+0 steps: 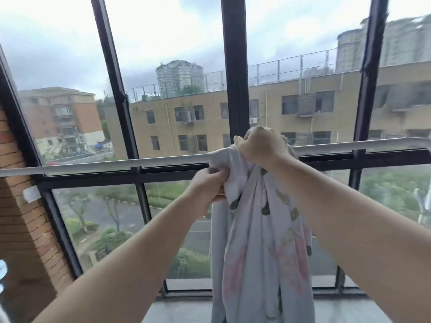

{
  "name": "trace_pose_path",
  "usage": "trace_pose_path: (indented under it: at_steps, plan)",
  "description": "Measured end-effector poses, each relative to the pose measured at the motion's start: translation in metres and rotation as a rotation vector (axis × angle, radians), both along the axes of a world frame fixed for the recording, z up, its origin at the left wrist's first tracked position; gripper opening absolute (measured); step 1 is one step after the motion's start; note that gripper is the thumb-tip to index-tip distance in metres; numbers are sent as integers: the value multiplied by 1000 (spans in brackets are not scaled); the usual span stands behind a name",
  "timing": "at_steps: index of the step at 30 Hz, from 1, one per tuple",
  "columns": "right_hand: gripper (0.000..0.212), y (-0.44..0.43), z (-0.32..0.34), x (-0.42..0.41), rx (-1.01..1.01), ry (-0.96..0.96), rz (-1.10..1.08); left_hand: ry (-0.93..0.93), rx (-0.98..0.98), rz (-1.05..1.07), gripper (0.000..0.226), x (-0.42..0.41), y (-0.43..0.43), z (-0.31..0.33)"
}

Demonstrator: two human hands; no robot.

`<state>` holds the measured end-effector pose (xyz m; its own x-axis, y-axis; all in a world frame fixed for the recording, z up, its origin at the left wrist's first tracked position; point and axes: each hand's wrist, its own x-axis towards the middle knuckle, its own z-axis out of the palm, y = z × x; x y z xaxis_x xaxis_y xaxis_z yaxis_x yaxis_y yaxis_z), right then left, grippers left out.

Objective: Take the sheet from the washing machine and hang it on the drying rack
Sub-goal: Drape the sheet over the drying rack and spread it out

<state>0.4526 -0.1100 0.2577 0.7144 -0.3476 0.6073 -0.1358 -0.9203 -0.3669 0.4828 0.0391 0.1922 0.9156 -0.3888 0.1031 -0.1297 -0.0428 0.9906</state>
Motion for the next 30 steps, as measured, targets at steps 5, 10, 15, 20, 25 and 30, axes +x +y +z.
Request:
trace_pose_path:
  at_steps: [5,10,15,20,25,30]
  plan:
    - [38,-9,-1,-12,234,-38,42,-181,-69,60,27,7,6,8]
    - [39,-13,4,-28,311,30,98,-280,-71,162,24,8,6,15]
    - [26,-9,2,-32,186,-22,23,-491,86,305,25,12,10,32]
    - [16,-1,1,-45,-86,-46,-25,-863,291,485,28,11,16,52]
    - [38,-6,-10,-49,-105,-1,-17,-863,505,500,26,22,11,55]
    - [17,-12,-9,-50,-62,-74,-14,-923,639,186,53,18,8,48]
